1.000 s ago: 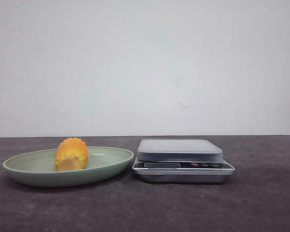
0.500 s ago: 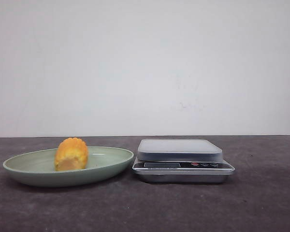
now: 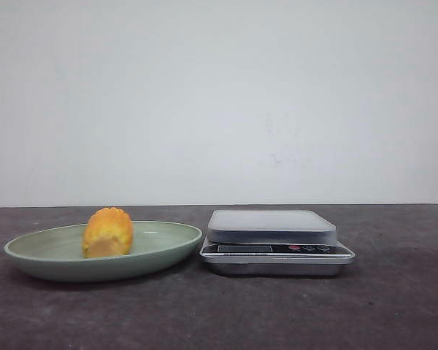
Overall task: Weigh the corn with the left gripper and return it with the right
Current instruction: 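Lower the left gripper over the corn cob on the green plate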
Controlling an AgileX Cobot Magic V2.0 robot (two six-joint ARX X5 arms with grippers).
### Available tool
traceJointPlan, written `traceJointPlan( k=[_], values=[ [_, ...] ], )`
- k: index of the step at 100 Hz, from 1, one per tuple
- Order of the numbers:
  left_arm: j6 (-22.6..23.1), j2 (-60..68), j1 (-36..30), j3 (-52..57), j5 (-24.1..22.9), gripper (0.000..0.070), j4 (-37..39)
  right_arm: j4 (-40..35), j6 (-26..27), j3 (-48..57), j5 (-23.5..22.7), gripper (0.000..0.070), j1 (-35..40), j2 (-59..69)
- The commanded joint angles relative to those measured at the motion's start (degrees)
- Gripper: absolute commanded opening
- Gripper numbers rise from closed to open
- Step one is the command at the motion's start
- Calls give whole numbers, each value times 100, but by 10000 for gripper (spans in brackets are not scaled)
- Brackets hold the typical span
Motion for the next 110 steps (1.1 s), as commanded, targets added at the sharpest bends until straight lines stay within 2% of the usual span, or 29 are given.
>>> traceJointPlan(
  k=[1,28,45,73,92,110],
  values=[
    [138,238,-212,129,-205,551,46,48,142,57,-35,575,20,94],
    [87,1639,-1043,129,-1012,552,120,-118,138,57,-57,575,20,424],
    [61,2616,-1082,129,-1060,554,243,-356,92,57,-55,575,20,575],
    [-251,3965,-1086,131,-1060,554,730,-466,-98,57,15,574,20,599],
    [-511,4607,-1130,131,-1099,554,1012,-459,-116,52,90,573,20,599],
    [-542,4990,-1213,140,-1115,549,1134,-487,-223,48,334,573,116,605]
  ],
)
